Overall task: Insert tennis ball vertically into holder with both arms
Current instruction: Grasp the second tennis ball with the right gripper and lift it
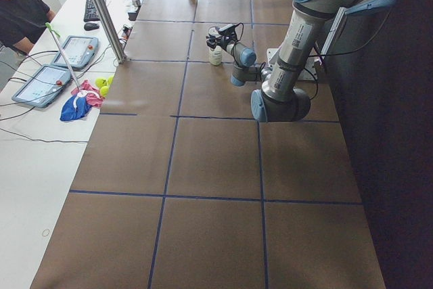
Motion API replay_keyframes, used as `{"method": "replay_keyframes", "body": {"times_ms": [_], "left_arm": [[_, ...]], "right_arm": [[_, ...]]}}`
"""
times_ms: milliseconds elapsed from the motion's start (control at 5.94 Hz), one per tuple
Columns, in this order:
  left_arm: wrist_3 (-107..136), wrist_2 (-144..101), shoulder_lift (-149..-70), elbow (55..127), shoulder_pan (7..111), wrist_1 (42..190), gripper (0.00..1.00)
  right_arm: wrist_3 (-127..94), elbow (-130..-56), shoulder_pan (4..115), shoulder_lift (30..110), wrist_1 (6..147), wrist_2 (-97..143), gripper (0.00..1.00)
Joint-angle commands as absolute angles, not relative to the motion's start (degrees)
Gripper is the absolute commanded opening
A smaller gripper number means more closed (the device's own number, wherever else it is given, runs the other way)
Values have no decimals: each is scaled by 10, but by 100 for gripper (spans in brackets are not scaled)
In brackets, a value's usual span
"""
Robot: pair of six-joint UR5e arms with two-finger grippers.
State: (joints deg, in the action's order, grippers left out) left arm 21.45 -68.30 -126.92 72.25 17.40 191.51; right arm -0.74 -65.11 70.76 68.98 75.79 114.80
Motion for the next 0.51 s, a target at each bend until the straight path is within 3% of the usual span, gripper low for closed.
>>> {"method": "replay_keyframes", "body": {"times_ms": [0, 337], "left_arm": [[214, -683, -1268, 722, 174, 1915, 97], [215, -683, -1265, 723, 174, 1917, 97]], "right_arm": [[-7, -645, 687, 690, 757, 1096, 99], [-7, -634, 681, 690, 754, 1078, 99]]}}
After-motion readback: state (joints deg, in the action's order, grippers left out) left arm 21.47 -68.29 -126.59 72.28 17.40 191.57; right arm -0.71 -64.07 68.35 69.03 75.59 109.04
